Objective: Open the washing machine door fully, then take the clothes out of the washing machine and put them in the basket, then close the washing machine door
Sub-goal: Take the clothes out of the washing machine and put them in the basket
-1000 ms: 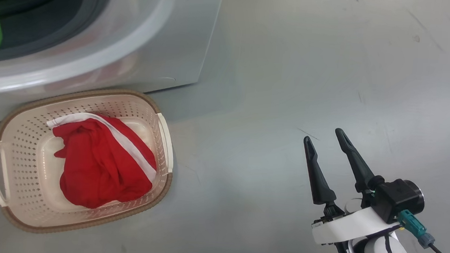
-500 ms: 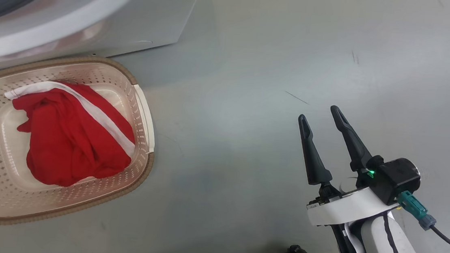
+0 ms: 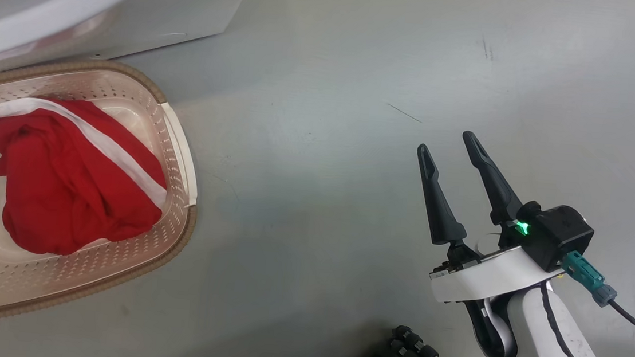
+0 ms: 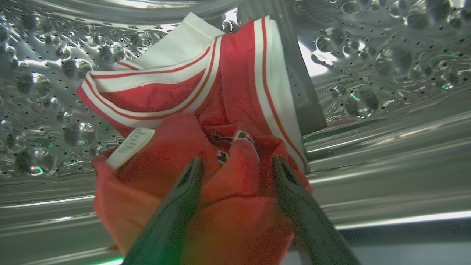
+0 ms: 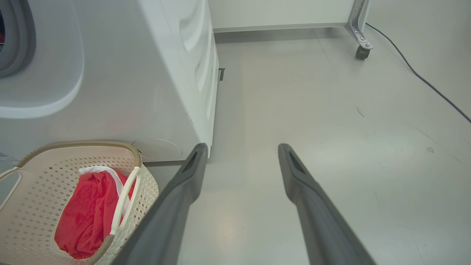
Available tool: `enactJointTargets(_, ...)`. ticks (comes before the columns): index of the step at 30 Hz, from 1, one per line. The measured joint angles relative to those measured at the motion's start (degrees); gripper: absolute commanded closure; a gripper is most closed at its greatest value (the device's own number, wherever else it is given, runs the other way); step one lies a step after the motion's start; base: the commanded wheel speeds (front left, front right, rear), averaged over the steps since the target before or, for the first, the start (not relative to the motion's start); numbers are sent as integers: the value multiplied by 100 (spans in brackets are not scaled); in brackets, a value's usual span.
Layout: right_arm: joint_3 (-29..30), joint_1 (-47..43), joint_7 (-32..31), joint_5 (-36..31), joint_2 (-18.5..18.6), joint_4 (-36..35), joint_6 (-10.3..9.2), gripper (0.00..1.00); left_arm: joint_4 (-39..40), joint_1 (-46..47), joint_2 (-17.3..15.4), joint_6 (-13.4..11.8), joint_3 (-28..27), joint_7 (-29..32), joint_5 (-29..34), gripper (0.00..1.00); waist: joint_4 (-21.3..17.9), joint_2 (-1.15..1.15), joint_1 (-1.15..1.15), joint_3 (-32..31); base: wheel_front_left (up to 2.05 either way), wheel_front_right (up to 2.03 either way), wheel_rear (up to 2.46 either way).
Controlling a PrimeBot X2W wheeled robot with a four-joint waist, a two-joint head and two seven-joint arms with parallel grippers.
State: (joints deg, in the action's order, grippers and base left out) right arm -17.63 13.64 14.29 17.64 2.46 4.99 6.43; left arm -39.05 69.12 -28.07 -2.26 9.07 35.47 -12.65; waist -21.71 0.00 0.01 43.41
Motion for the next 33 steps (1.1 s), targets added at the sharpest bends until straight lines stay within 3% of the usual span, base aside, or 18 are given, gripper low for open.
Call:
enactJointTargets(2, -2, 32, 0, 12, -1, -3, 1, 0, -55, 52, -11, -82, 0, 101, 52, 58, -12, 0, 0, 20, 0, 0, 0)
enactJointTargets(4, -9, 58, 0, 49, -4, 0, 4, 0, -102, 102, -30, -108, -2, 130, 58, 81, -20, 0, 0, 35, 0, 0, 0)
enactJointTargets(5, -9, 76, 0, 51, -4, 0, 4, 0, -116, 116, -31, -119, 1, 145, 63, 100, -24, 0, 0, 39, 0, 0, 0)
enactJointTargets(15, 8, 164, 15, 102, -4, -1, 4, 0, -68, 201, -35, -148, 15, 52, 131, 100, -16, 0, 0, 70, 0, 0, 0)
enactJointTargets(28, 260, 232, 15, 47, -11, -18, 4, 0, 389, 163, 263, -148, -147, -1101, -48, 100, 287, 0, 0, -20, 0, 0, 0)
enactJointTargets(33, 359, 232, 15, -16, -5, -11, 2, 0, 586, -160, 547, -148, -151, -1742, -146, 100, 452, 0, 0, -134, 0, 0, 0)
